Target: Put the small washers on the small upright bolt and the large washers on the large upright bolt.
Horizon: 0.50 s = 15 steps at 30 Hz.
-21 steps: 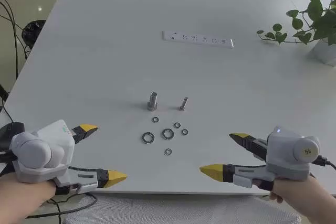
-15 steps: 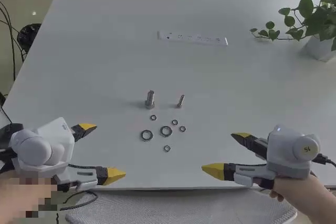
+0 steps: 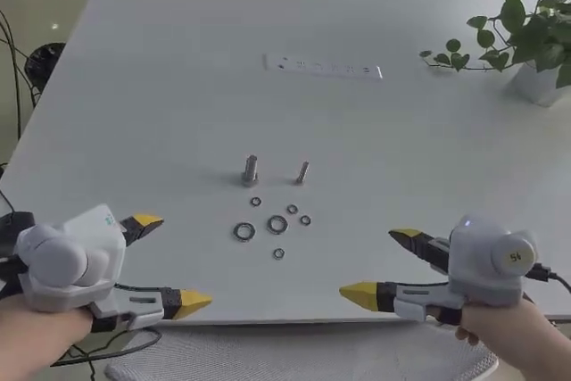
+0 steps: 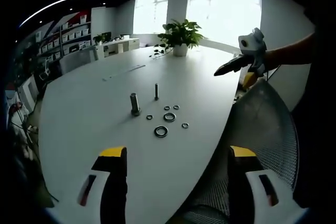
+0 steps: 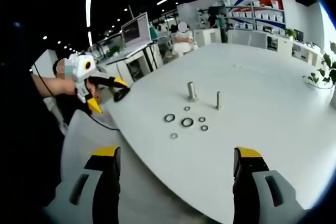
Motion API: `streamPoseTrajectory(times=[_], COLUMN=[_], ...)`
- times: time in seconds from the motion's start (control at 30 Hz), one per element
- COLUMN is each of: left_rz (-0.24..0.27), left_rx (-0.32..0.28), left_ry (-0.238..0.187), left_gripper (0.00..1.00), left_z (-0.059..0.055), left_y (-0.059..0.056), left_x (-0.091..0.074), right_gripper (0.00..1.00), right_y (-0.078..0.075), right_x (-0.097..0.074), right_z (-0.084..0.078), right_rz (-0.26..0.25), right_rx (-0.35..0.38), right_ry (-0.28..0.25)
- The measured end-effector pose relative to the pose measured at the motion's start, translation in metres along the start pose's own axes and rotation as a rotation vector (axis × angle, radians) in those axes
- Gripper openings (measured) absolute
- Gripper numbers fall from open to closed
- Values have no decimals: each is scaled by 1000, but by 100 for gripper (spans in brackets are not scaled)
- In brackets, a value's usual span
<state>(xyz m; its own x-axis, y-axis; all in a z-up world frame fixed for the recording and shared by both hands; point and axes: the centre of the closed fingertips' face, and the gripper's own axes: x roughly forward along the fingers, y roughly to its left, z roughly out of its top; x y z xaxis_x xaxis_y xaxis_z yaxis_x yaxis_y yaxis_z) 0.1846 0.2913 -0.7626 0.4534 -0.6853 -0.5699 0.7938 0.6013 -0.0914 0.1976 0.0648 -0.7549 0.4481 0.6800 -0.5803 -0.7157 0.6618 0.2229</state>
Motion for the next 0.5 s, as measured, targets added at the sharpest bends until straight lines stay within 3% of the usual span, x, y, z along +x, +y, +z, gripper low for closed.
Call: streamPoseTrajectory(times=[0.23,0.43,0.5], left_rz=[-4,-2,-8], left_rx=[0,-28,-39], left_ry=[10,16,-2], left_gripper=[78,80,82], left_z=[-1,0,4], left_y=[-1,-2,-3], left_x=[5,7,8], right_gripper=[94,89,88], right_y=[-9,-14,-16], right_x=[1,12,17], right_z=[4,14,15], right_rz=[-20,28,35], right_rx=[-31,-90,-121], right_ry=[14,76,102])
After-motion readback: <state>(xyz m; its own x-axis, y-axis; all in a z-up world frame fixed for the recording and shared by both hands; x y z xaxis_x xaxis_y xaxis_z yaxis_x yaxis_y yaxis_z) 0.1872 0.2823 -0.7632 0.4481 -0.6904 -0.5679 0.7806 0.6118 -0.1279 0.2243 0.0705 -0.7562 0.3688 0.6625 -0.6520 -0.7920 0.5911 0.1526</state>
